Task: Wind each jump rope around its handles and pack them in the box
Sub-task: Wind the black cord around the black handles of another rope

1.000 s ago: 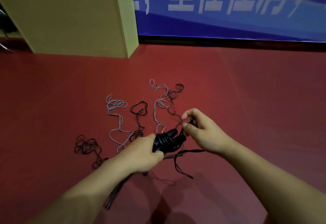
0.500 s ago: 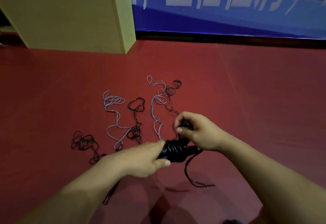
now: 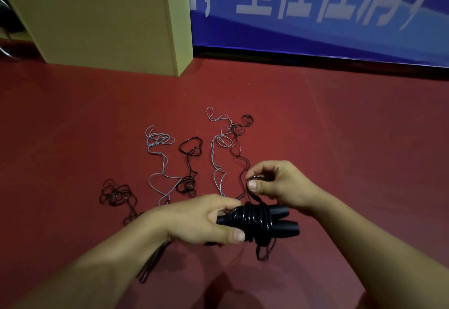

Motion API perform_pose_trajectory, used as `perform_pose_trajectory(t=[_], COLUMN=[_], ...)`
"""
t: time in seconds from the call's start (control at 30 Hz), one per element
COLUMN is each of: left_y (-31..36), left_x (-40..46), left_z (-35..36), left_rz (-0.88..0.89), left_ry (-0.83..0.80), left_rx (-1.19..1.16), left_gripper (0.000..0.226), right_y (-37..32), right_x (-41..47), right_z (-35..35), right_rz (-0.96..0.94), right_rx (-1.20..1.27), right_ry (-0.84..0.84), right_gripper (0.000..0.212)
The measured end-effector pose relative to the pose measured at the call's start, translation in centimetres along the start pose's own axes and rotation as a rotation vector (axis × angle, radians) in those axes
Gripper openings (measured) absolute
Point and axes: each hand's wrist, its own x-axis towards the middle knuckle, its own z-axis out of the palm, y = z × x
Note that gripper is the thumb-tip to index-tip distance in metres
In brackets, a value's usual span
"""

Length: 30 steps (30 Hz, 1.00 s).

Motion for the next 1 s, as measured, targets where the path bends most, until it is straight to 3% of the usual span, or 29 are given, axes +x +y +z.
perform_pose_trajectory(t=[0.07, 0.23, 0.37, 0.5, 0.67, 1.0], left_y=[0.3, 0.5, -0.1, -1.9, -4.0, -5.3], left_x=[0.1, 0.4, 0.9, 0.8, 0.7, 1.2], left_z=[0.0, -0.3, -1.0, -2.8, -4.0, -4.5], left_rz=[0.043, 0.126, 0.062, -0.041, -0.171, -0.336], left_ry=[0.062, 0.368, 0.714, 0.933, 0.998, 0.97], left_rx=[-0.115, -0.342, -0.39, -0.326, -0.079, 0.346], left_gripper=[0.047, 0.049, 0.022, 0.008, 0.004, 0.013], right_y=[0.3, 0.8, 0.9, 1.0, 0.7, -0.2], right_x=[0.1, 0.6, 0.9, 0.9, 0.9, 0.5], right_z=[0.0, 0.9, 1.3, 0.8, 0.8, 1.1], right_rz=[0.007, 0.077, 0.182, 0.236, 0.264, 0.239], right_rx=[0.096, -0.054, 0.002, -0.037, -0.134, -0.314], right_ry=[0.031, 0.132, 0.091, 0.1, 0.075, 0.038], right_gripper=[0.017, 0.016, 0.029, 0.023, 0.016, 0.027])
